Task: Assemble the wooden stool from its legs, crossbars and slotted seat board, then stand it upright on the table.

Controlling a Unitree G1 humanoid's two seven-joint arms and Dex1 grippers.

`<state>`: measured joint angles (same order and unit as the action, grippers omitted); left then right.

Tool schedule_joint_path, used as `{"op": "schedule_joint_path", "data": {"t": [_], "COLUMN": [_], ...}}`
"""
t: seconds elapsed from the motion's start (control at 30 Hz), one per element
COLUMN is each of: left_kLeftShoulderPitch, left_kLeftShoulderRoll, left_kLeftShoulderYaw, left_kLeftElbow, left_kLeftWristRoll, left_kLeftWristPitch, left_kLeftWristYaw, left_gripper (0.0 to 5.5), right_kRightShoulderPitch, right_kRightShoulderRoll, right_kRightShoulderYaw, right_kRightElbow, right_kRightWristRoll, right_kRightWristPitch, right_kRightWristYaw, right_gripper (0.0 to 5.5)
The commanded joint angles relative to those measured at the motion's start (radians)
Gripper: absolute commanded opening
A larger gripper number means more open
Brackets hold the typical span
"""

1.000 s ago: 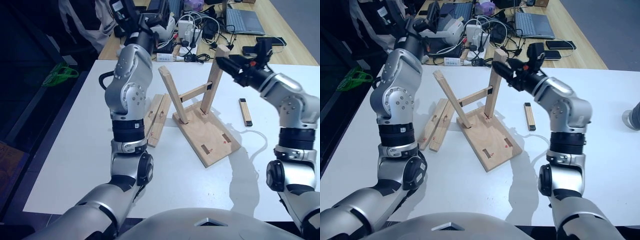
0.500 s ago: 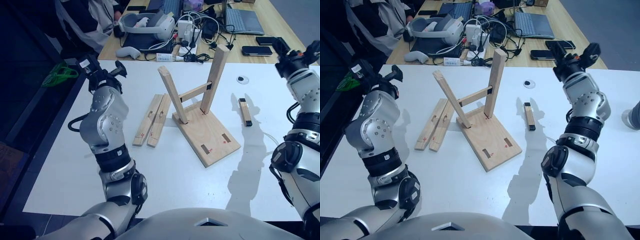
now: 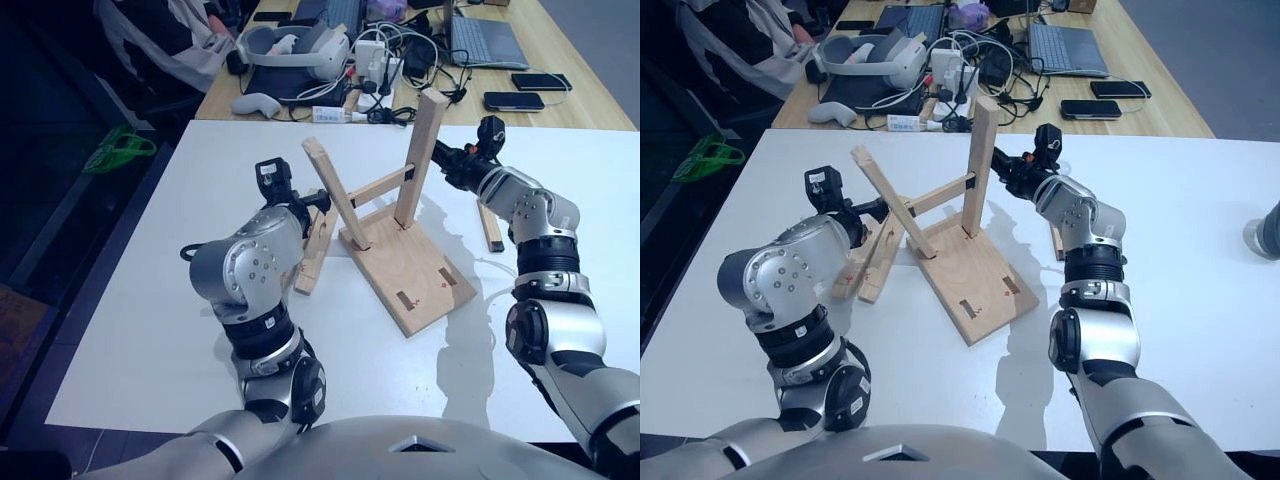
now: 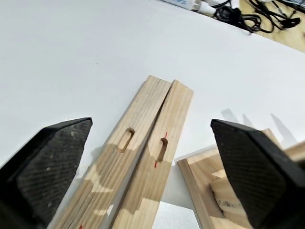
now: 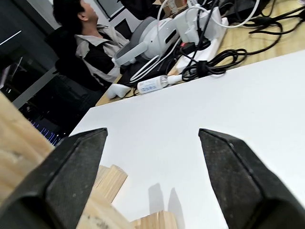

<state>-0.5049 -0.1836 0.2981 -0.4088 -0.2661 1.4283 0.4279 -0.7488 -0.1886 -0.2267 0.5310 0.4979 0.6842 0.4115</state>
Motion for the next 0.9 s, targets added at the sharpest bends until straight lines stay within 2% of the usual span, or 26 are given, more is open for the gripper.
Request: {"op": "schedule_joint_path", "data": {"t": [0.03, 0.23, 0.53, 0.73, 0.9], "left_kLeftShoulderPitch": [-0.107, -0.141, -0.209, -0.180, -0.164], "left_kLeftShoulderRoll": [-0.095, -0.062, 0.034, 0.023, 0.012], "left_kLeftShoulderYaw": [-0.008, -0.052, -0.256, -0.286, -0.260], "left_kLeftElbow": [0.049, 0.127, 0.296, 0.298, 0.303], "left_kLeftWristRoll": [0.009, 0.017, 0.074, 0.096, 0.099], "left_kLeftWristPitch": [-0.043, -0.097, -0.197, -0.196, -0.212], "left_kLeftWristYaw": [-0.008, -0.034, -0.169, -0.213, -0.233], "left_gripper": [4.61, 4.61, 4.61, 4.61, 4.61], "right_kRightShoulderPitch": [0.038, 0.105, 0.150, 0.133, 0.122], "right_kRightShoulderRoll": [0.018, 0.017, 0.051, 0.059, 0.048], "right_kRightShoulderYaw": [0.024, 0.038, 0.117, 0.105, 0.099], "right_kRightElbow": [-0.105, -0.189, -0.280, -0.276, -0.301], "right_kRightWristRoll": [0.024, 0.001, -0.056, -0.068, -0.065], "right_kRightWristPitch": [0.068, 0.099, 0.106, 0.103, 0.121], "right_kRightWristYaw": [0.013, -0.013, -0.028, -0.034, -0.028], "right_gripper": [3.60, 3.60, 3.60, 3.60, 3.60]}}
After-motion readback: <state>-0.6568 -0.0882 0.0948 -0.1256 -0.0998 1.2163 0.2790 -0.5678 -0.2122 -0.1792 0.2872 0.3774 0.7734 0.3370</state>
